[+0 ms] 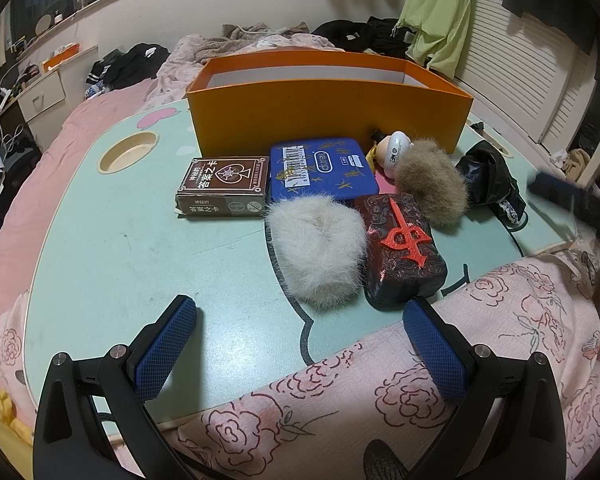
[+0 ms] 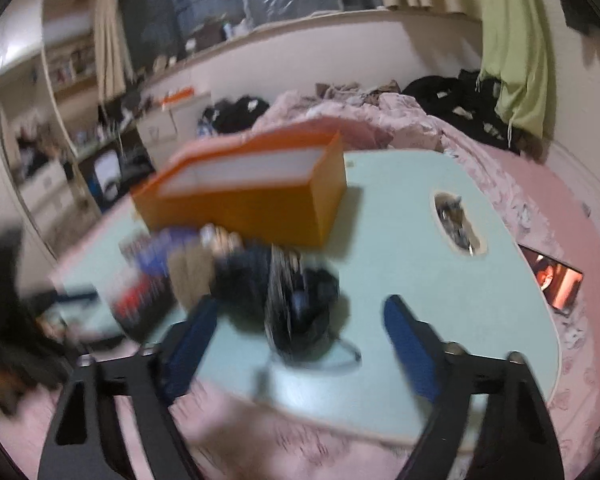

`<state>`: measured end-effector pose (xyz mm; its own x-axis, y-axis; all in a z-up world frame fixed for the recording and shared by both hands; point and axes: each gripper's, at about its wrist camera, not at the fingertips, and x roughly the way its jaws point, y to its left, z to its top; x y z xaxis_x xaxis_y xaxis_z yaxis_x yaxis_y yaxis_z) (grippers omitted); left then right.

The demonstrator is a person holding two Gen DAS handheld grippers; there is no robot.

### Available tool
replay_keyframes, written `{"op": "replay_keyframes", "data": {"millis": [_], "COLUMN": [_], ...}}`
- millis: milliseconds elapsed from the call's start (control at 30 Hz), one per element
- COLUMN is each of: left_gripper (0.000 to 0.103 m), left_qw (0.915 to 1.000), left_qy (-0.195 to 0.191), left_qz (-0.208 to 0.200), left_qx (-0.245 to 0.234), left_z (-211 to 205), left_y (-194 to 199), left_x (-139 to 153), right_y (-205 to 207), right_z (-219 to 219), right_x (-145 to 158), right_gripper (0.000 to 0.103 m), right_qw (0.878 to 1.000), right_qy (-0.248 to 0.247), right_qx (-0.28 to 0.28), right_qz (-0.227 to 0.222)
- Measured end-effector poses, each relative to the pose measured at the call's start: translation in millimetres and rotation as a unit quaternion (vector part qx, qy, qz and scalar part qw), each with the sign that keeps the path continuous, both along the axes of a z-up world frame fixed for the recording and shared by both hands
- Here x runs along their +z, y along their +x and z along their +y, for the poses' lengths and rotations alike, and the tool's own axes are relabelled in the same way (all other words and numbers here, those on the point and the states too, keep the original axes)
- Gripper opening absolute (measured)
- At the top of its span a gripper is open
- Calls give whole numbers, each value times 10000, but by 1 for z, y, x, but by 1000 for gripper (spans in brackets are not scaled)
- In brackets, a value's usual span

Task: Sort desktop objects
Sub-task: 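Reach into the box and grasp the teal toy car with the right gripper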

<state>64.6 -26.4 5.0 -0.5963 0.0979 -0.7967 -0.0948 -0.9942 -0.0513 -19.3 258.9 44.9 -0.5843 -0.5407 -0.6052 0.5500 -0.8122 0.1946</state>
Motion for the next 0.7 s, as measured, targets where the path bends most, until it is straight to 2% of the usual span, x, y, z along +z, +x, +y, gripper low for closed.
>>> {"op": "replay_keyframes", "data": {"millis": [67, 133, 267, 367, 433, 633, 700], "left_gripper": [103, 103, 103, 103, 103, 103, 103], "left_qw": [10000, 10000, 10000, 10000, 10000, 10000, 10000], "left_qy": [6, 3, 5, 5, 9, 12, 8], "left_qz": [0, 1, 5, 3, 8, 12, 10], "left_qx": [0, 1, 5, 9, 11, 21, 22], "left_z": [0, 1, 0, 1, 0, -1, 0], "left_y": [0, -1, 0, -1, -1, -1, -1], "left_x": [0, 0, 0, 0, 0, 0, 0], "right_y": [-13, -37, -85, -113, -130, -158, -159], "right_z": [-9, -30, -81, -127, -150, -166, -168], "right_x": [20, 48, 69, 55, 35, -6, -13], "right_gripper": [47, 37, 36, 30, 29, 30, 29], "right_qw": [10000, 9995, 9949, 9837, 9720, 9514, 9453], "right_qy": [51, 291, 966, 1659, 2198, 2856, 3067], "right_qx": [-17, -9, 257, 483, 410, -1, -143], "right_qz": [62, 138, -152, -504, -730, -1154, -1106]}}
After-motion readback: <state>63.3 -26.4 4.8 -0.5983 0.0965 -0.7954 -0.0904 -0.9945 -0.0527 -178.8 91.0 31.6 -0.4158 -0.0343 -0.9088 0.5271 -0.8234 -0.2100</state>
